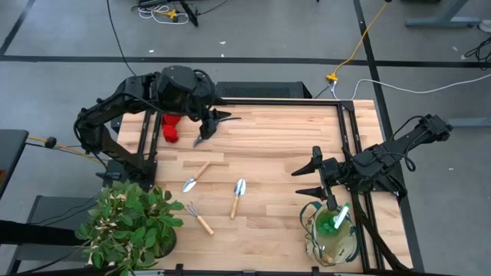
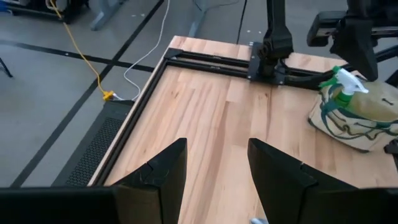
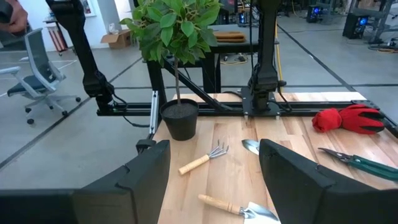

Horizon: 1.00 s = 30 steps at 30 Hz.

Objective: Pick & Place Garden tools in Gardening bag
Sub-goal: Put the left brown trowel into the white gardening bag

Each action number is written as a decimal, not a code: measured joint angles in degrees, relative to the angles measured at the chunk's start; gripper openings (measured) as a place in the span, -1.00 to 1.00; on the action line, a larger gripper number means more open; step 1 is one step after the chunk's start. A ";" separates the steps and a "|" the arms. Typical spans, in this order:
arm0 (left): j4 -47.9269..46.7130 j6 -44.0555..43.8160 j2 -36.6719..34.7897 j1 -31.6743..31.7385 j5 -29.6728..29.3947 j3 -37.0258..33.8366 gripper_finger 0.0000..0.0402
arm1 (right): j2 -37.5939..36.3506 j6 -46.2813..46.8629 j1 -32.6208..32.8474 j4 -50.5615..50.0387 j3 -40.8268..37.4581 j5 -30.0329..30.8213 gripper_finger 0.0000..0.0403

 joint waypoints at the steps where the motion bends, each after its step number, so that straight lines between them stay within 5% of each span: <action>1: -0.10 -0.36 0.00 -0.23 -0.07 0.00 -0.12 | 0.00 0.00 0.00 0.01 0.00 0.00 0.23; 30: 27.51 -14.15 -14.23 -8.43 -4.78 -43.11 -0.12 | 0.02 1.02 0.04 -0.90 -0.02 -0.02 0.23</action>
